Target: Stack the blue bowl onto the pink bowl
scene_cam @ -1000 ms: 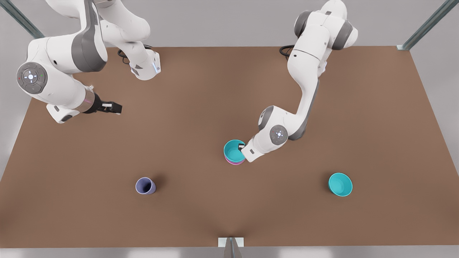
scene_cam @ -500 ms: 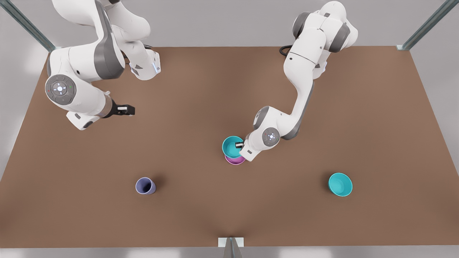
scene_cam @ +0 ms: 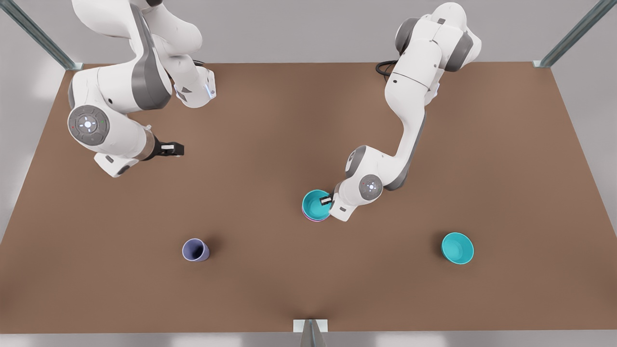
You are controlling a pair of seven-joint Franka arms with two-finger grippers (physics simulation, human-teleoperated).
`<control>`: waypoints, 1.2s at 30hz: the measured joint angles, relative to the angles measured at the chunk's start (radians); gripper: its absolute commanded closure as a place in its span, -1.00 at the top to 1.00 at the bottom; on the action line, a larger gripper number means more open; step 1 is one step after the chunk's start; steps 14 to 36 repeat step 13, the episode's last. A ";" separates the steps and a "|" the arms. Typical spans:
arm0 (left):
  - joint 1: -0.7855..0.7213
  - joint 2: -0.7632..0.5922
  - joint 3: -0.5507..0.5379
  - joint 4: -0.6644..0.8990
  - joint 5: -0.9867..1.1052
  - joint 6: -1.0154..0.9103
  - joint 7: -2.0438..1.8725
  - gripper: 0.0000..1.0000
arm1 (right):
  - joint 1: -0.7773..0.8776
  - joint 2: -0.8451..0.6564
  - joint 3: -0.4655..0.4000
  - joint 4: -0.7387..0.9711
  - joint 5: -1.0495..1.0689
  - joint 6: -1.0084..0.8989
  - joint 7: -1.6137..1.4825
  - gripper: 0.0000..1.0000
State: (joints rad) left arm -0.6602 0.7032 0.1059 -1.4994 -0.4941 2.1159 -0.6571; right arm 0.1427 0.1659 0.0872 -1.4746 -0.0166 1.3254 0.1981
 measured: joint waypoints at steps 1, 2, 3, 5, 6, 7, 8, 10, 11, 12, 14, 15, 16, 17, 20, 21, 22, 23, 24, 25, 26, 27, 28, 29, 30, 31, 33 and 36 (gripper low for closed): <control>0.003 -0.001 -0.001 -0.001 -0.014 0.003 0.005 1.00 | 0.000 0.002 0.000 0.000 0.000 0.000 0.000 1.00; 0.019 -0.008 -0.002 -0.001 -0.021 -0.005 0.009 1.00 | 0.000 0.003 0.000 0.001 0.000 0.000 -0.001 1.00; 0.059 -0.043 0.004 0.002 -0.011 -0.044 0.016 1.00 | 0.000 0.003 0.000 0.001 0.000 0.000 -0.001 1.00; 0.258 -0.196 0.013 0.053 0.092 -0.194 0.047 1.00 | 0.000 0.004 0.000 0.002 0.000 0.000 -0.001 1.00; 0.340 -0.251 0.016 0.131 0.172 -0.285 0.072 1.00 | 0.000 0.004 -0.001 0.005 -0.001 0.000 -0.001 1.00; 0.386 -0.281 0.000 0.225 0.274 -0.381 0.100 1.00 | 0.000 0.004 -0.001 0.016 -0.001 0.001 -0.002 1.00; 0.435 -0.342 -0.038 0.247 0.347 -0.455 0.128 1.00 | 0.000 0.003 -0.001 0.027 -0.004 0.003 -0.002 1.00; 0.504 -0.417 -0.072 0.238 0.435 -0.558 0.178 1.00 | 0.000 0.002 -0.001 0.038 -0.011 0.010 -0.002 1.00; 0.516 -0.428 -0.078 0.237 0.463 -0.598 0.201 1.00 | 0.000 0.001 -0.001 0.040 -0.013 0.012 -0.002 1.00; 0.517 -0.435 -0.081 0.236 0.483 -0.632 0.222 1.00 | 0.000 0.001 -0.001 0.041 -0.017 0.014 -0.002 1.00; 0.514 -0.438 -0.082 0.236 0.497 -0.662 0.243 1.00 | 0.000 0.000 -0.001 0.041 -0.019 0.016 -0.003 1.00; 0.514 -0.438 -0.082 0.236 0.497 -0.662 0.243 1.00 | 0.000 0.000 -0.001 0.041 -0.019 0.016 -0.003 1.00; 0.514 -0.438 -0.082 0.236 0.497 -0.662 0.243 1.00 | 0.000 0.000 -0.001 0.041 -0.019 0.016 -0.003 1.00; 0.514 -0.438 -0.082 0.236 0.497 -0.662 0.243 1.00 | 0.000 0.000 -0.001 0.041 -0.019 0.016 -0.003 1.00; 0.514 -0.438 -0.082 0.236 0.497 -0.662 0.243 1.00 | 0.000 0.000 -0.001 0.041 -0.019 0.016 -0.003 1.00; 0.514 -0.438 -0.082 0.236 0.497 -0.662 0.243 1.00 | 0.000 0.000 -0.001 0.041 -0.019 0.016 -0.003 1.00; 0.514 -0.438 -0.082 0.236 0.497 -0.662 0.243 1.00 | 0.000 0.000 -0.001 0.041 -0.019 0.016 -0.003 1.00; 0.514 -0.438 -0.082 0.236 0.497 -0.662 0.243 1.00 | 0.000 0.000 -0.001 0.041 -0.019 0.016 -0.003 1.00; 0.514 -0.438 -0.082 0.236 0.497 -0.662 0.243 1.00 | 0.000 0.000 -0.001 0.041 -0.019 0.016 -0.003 1.00; 0.514 -0.438 -0.082 0.236 0.497 -0.662 0.243 1.00 | 0.000 0.000 -0.001 0.041 -0.019 0.016 -0.003 1.00; 0.514 -0.438 -0.082 0.236 0.497 -0.662 0.243 1.00 | 0.000 0.000 -0.001 0.041 -0.019 0.016 -0.003 1.00; 0.514 -0.438 -0.082 0.236 0.497 -0.662 0.243 1.00 | 0.000 0.000 -0.001 0.041 -0.019 0.016 -0.003 1.00; 0.514 -0.438 -0.082 0.236 0.497 -0.662 0.243 1.00 | 0.000 0.000 -0.001 0.041 -0.019 0.016 -0.003 1.00; 0.514 -0.438 -0.082 0.236 0.497 -0.662 0.243 1.00 | 0.000 0.000 -0.001 0.041 -0.019 0.016 -0.003 1.00; 0.514 -0.438 -0.082 0.236 0.497 -0.662 0.243 1.00 | 0.000 0.000 -0.001 0.041 -0.019 0.016 -0.003 1.00; 0.514 -0.438 -0.082 0.236 0.497 -0.662 0.243 1.00 | 0.000 0.000 -0.001 0.041 -0.019 0.016 -0.003 1.00; 0.514 -0.438 -0.082 0.236 0.497 -0.662 0.243 1.00 | 0.000 0.000 -0.001 0.041 -0.019 0.016 -0.003 1.00; 0.514 -0.438 -0.082 0.236 0.497 -0.662 0.243 1.00 | 0.000 0.000 -0.001 0.041 -0.019 0.016 -0.003 1.00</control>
